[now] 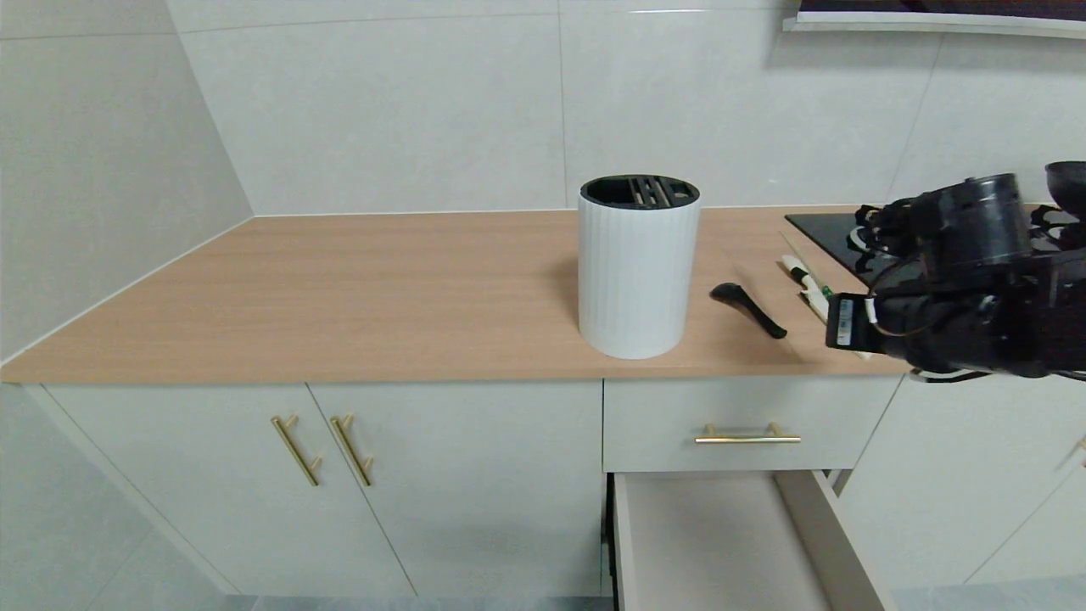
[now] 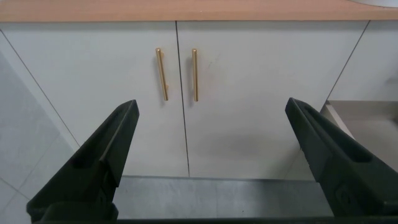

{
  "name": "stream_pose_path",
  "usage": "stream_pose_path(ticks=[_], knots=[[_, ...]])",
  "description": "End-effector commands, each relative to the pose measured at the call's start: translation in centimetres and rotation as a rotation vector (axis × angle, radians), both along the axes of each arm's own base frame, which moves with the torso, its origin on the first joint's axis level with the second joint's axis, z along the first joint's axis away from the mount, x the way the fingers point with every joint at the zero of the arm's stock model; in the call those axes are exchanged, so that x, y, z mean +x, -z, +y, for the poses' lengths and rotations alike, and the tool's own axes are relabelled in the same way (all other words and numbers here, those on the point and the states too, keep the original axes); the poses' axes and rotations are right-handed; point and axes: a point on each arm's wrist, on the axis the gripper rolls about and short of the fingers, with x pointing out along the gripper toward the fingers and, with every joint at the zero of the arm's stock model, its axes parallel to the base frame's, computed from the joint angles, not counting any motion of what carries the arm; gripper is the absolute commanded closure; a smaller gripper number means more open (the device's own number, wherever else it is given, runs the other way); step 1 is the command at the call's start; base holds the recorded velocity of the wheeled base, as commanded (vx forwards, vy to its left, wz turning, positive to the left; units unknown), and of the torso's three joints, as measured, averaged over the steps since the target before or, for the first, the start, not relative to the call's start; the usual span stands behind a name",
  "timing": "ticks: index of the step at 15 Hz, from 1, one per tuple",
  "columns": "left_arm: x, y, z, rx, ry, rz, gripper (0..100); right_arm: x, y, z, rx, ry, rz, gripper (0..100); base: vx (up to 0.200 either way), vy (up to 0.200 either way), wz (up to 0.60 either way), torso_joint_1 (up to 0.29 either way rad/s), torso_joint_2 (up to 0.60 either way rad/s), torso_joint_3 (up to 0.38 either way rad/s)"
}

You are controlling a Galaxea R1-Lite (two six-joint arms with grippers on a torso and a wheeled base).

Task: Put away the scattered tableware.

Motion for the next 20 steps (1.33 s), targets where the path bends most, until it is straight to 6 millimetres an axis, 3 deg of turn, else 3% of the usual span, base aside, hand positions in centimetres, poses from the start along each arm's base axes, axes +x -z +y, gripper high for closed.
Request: stream_pose_path(ticks=[1, 4, 7, 9, 16, 20], knots=[[0.0, 0.0, 0.0, -0.001, -0.001, 0.000, 0, -7.3, -4.2, -1.9, 0.057, -0.088, -0.055, 100, 0.000, 0.000, 0.00, 0.000, 0.00, 0.000], [0.0, 0.0, 0.0, -0.001, -0.001, 0.000, 0, -11.8, -4.9, -3.4, 0.087, -0.158, 0.031, 100, 0.000, 0.000, 0.00, 0.000, 0.00, 0.000], [0.0, 0.0, 0.0, -0.001, -0.001, 0.000, 0, -15.6, -4.8, -3.8, 0.169, -0.388, 0.178, 100, 0.000, 0.000, 0.00, 0.000, 0.00, 0.000], [0.0, 0.0, 0.0, -0.001, -0.001, 0.000, 0, -16.7, -4.7, -4.1, 0.170, -0.430, 0.235, 100, 0.000, 0.000, 0.00, 0.000, 0.00, 0.000], [0.0, 0.0, 0.0, -0.001, -0.001, 0.000, 0, -16.7, -3.1, -3.5, 0.156, -0.547, 0.309, 100, 0.000, 0.000, 0.00, 0.000, 0.00, 0.000], [0.0, 0.0, 0.0, -0.001, -0.001, 0.000, 0, -15.3, -1.1, -2.7, 0.148, -0.550, 0.338, 100, 0.000, 0.000, 0.00, 0.000, 0.00, 0.000]])
